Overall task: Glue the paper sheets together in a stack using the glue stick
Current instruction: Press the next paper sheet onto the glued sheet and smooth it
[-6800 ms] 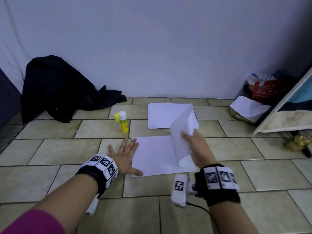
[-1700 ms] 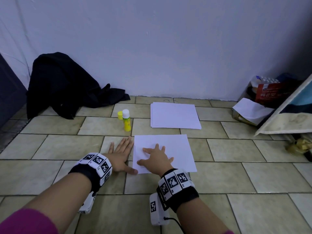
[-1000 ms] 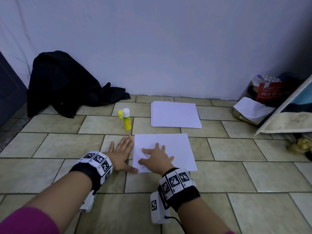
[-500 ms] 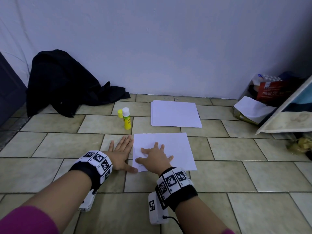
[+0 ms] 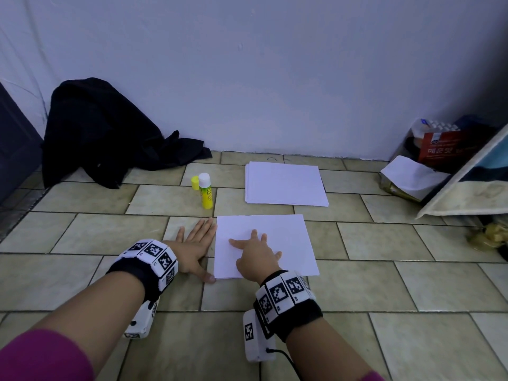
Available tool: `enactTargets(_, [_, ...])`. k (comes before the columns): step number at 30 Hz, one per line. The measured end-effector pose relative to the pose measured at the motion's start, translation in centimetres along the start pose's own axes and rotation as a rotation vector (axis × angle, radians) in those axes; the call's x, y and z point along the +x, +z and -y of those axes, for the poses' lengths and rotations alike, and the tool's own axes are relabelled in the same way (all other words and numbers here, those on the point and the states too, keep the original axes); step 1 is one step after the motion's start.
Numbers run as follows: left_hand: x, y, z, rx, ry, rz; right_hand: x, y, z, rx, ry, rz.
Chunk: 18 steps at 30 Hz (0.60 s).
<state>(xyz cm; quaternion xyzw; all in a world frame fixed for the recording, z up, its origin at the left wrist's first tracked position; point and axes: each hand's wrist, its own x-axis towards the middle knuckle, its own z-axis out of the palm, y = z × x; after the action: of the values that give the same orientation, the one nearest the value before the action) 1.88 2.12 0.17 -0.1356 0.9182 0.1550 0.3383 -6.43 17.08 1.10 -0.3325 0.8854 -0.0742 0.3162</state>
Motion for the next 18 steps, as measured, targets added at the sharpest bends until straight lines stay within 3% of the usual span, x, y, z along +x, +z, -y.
enactTargets(10, [0.7, -0.2, -0.3, -0.219, -0.053, -0.03, 0.4, 0.5, -0.3, -0.019, 0.0, -0.049])
enactTargets(18, [1.0, 0.2, -0.1, -0.115, -0.048, -0.04, 0.0, 0.5, -0.1, 0.025, -0.016, -0.036])
